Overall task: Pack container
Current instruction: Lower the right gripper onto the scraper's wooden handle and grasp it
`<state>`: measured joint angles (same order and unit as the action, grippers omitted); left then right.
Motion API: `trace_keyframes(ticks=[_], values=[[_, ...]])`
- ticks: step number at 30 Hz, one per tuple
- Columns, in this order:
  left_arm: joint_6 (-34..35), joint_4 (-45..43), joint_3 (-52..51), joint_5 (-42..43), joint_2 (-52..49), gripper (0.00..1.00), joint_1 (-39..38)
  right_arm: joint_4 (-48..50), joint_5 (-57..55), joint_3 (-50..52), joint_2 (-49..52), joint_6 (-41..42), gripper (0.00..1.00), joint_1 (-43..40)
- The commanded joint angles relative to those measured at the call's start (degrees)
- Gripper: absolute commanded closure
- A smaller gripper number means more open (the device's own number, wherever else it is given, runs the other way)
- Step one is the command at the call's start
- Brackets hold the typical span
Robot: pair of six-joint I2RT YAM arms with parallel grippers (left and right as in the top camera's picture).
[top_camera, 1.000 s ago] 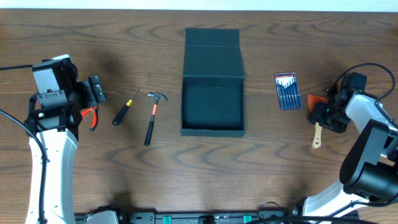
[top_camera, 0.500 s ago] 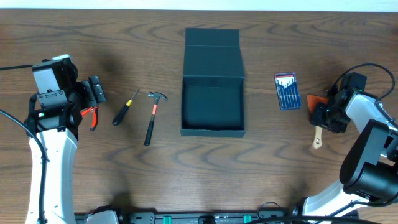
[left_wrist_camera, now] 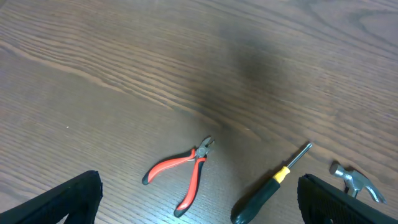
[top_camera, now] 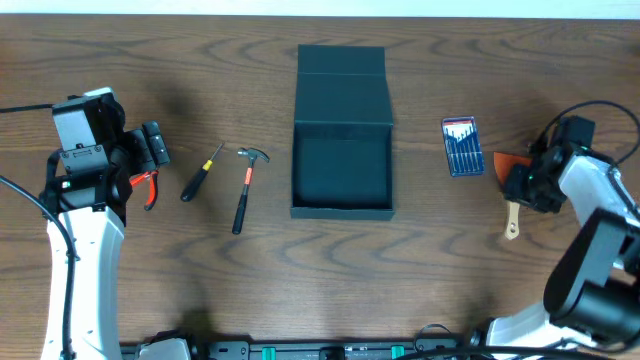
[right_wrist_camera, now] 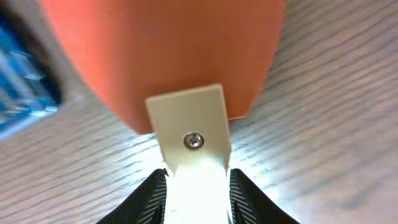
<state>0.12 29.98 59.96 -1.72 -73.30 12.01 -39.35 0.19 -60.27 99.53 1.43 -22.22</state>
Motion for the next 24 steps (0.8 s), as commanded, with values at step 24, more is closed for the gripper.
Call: trace_keyframes(ticks=[24], values=[[-0.5, 0.0, 0.6, 0.0, -0.3, 0.02, 0.3, -2.9, -0.2, 0.1, 0.4, -2.9, 0.42, 0.5]])
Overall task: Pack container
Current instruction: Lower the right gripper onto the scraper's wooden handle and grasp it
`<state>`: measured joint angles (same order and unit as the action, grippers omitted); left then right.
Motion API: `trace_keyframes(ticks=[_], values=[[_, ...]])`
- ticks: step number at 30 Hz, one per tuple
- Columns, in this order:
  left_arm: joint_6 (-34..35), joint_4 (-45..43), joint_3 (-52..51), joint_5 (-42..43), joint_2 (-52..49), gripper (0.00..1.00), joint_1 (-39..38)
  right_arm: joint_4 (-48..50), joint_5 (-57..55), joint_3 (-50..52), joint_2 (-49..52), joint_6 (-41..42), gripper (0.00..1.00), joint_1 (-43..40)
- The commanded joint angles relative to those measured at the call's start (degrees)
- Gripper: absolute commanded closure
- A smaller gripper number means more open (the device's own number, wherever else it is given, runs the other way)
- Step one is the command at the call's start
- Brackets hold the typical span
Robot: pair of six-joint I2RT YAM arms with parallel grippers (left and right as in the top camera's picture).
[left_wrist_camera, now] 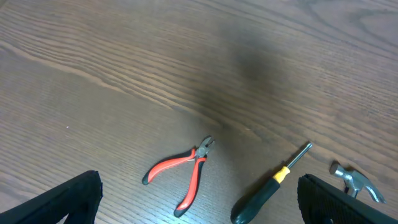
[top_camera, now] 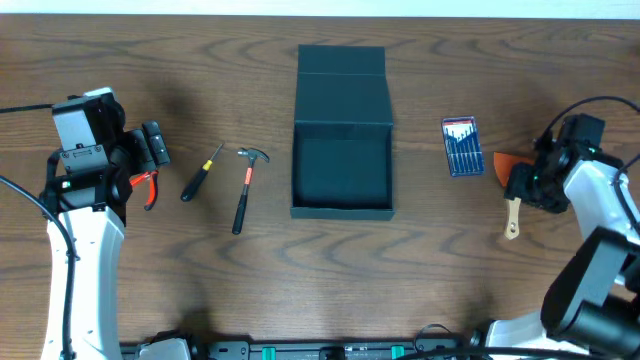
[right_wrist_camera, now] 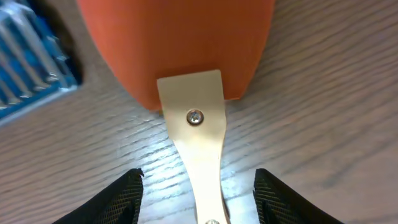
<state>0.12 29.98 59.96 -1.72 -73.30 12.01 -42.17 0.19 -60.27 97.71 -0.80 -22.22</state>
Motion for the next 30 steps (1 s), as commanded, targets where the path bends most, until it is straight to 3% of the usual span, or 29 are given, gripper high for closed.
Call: trace_keyframes(ticks=[1, 10, 30], values=[[-0.5, 0.0, 0.7, -0.1, -0.3, 0.02, 0.3, -0.1, -0.2, 0.1, 3.1, -0.6, 0.42, 0.5], [-0.5, 0.0, 0.6, -0.1, -0.3, 0.01, 0.3, -0.6, -0.2, 0.1, 8.9, -0.7, 0.51, 0.6], [-0.5, 0.0, 0.6, -0.1, -0.3, 0.02, 0.3, 1.6, -2.8, 0.1, 9.5, -1.6, 0.99, 0.6]])
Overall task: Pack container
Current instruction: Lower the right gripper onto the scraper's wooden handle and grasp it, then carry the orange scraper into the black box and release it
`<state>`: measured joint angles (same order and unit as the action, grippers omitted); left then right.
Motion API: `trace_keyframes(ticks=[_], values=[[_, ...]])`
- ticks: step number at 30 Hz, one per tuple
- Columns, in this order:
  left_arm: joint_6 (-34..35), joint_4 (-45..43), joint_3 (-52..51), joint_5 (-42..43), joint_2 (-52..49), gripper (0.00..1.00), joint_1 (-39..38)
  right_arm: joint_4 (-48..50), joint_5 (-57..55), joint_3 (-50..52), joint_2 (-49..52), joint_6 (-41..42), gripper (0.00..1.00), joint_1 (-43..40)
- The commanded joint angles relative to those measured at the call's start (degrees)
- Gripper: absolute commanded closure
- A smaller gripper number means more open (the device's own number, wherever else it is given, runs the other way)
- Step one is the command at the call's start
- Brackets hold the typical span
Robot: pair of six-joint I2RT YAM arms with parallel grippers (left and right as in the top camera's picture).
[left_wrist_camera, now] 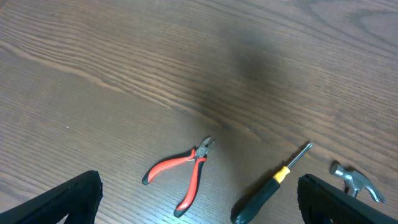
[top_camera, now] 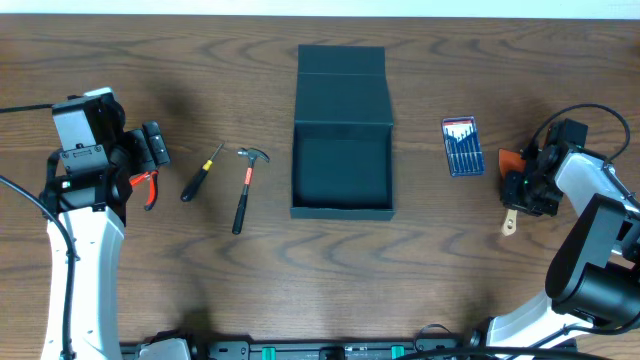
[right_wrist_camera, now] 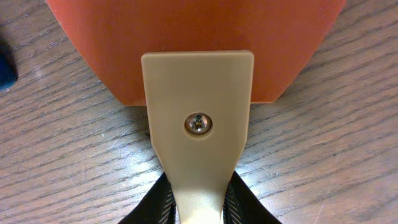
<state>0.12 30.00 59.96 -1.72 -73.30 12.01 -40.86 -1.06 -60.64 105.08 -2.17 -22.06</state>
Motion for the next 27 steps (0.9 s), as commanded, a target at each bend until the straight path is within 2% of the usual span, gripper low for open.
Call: trace_keyframes(ticks=[1, 12, 20, 27], values=[[-0.5, 0.0, 0.6, -0.1, -0.3, 0.02, 0.3, 0.3, -1.5, 0.4, 2.1, -0.2, 0.99, 0.4], [-0.5, 0.0, 0.6, -0.1, -0.3, 0.02, 0.3, -0.1, 2.6, -0.3, -0.8, -0.1, 0.99, 0.4], [-0.5, 0.0, 0.6, -0.1, -0.3, 0.02, 0.3, -0.2, 4.6, -0.5, -10.1, -0.3, 0.99, 1.7], [-0.5, 0.0, 0.6, -0.1, -0.3, 0.02, 0.3, -0.1, 6.7, -0.5, -19.2, -2.8, 0.99, 7.9]])
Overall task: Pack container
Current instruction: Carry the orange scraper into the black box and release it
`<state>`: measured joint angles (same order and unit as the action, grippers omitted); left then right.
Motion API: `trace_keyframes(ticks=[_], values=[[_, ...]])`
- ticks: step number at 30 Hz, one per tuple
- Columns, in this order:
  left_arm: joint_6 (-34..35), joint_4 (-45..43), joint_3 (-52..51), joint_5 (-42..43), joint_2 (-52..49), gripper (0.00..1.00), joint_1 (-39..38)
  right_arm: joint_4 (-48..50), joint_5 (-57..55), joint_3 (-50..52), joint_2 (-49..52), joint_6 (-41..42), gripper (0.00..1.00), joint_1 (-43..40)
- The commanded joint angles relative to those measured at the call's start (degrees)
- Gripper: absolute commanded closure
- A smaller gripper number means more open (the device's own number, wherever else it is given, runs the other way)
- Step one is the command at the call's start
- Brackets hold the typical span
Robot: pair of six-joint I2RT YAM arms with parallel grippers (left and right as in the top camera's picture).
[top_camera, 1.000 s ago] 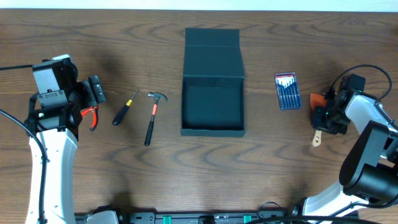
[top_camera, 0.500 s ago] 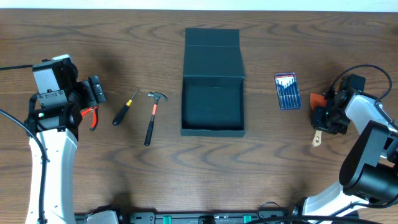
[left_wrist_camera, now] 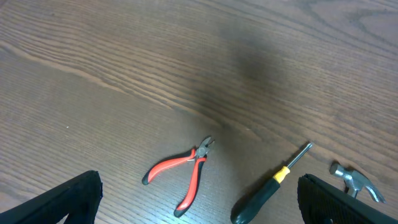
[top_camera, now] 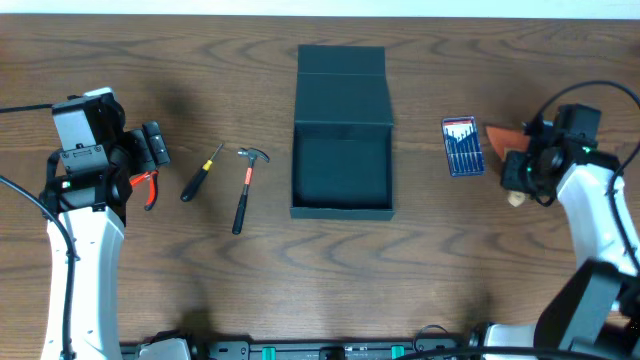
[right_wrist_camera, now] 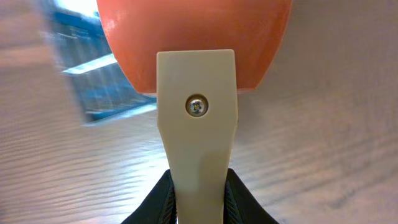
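The open dark box (top_camera: 341,170) lies mid-table with its lid (top_camera: 341,75) folded back. My right gripper (top_camera: 522,176) is shut on the cream handle of an orange-bladed scraper (right_wrist_camera: 196,74), holding it off the table just right of the blue screwdriver set (top_camera: 462,146). In the right wrist view the gripper (right_wrist_camera: 198,194) clamps the handle from both sides. To the left lie a hammer (top_camera: 245,186), a black screwdriver (left_wrist_camera: 268,185) and red pliers (left_wrist_camera: 185,168). My left gripper (left_wrist_camera: 199,210) hangs open above the pliers.
The blue screwdriver set (right_wrist_camera: 102,78) shows blurred behind the scraper's blade. The left arm's white link (top_camera: 80,260) runs down the table's left side, the right arm's link (top_camera: 600,220) down the right. Bare wood lies in front of the box.
The right gripper, shut on the scraper's handle with the scraper flat on the table, now holds it raised and further back, nearer the blue set. The left arm has not moved.
The right gripper first pinched the scraper's handle on the table. Then its fingers stood wide apart either side of the handle. After that it was shut on the handle again, and now the scraper is off the table. The left gripper stayed open over the pliers throughout.
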<state>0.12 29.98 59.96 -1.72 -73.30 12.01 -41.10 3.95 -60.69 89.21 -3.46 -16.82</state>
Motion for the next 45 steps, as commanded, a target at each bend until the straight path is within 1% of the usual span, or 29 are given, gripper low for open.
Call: trace_keyframes(ticks=[1, 6, 11, 14, 17, 22, 25, 27, 31, 38, 45], values=[[-0.5, 0.0, 0.6, -0.1, -0.3, 0.02, 0.3, 0.2, 1.7, -0.5, -4.6, -1.5, 0.99, 3.9], [-0.5, 0.0, 0.6, -0.1, -0.3, 0.02, 0.3, 0.2, 2.7, -0.5, -9.2, -2.0, 0.99, 10.9], [-0.5, 0.0, 0.6, -0.1, -0.3, 0.02, 0.3, 1.7, 4.8, -0.5, -12.3, -5.9, 0.99, 20.9], [-0.5, 0.0, 0.6, -0.1, -0.3, 0.01, 0.3, 3.9, 8.0, -0.5, -12.9, -9.3, 0.99, 27.4], [-0.5, 0.0, 0.6, -0.1, -0.3, 0.02, 0.3, 6.9, 12.0, -0.5, -12.8, -14.8, 0.99, 33.8], [-0.5, 0.0, 0.6, -0.1, -0.3, 0.02, 0.3, 14.3, 12.8, -0.5, -12.0, -21.6, 0.99, 42.1], [-0.5, 0.0, 0.6, -0.1, -0.3, 0.02, 0.3, 18.1, 12.9, -0.5, -10.4, -21.7, 0.99, 44.1], [-0.5, 0.0, 0.6, -0.1, -0.3, 0.02, 0.3, 18.9, 12.9, -0.5, -9.0, -21.7, 0.99, 44.3], [-0.5, 0.0, 0.6, -0.1, -0.3, 0.02, 0.3, 18.9, 13.0, -0.5, -5.4, -22.4, 0.99, 44.2], [-0.5, 0.0, 0.7, -0.1, -0.3, 0.02, 0.3, 19.1, 11.2, -0.5, 2.3, -28.1, 0.99, 43.7], [-0.5, 0.0, 0.6, 0.0, -0.3, 0.02, 0.3, 18.5, 11.1, -0.5, 8.9, -30.1, 0.99, 41.9]])
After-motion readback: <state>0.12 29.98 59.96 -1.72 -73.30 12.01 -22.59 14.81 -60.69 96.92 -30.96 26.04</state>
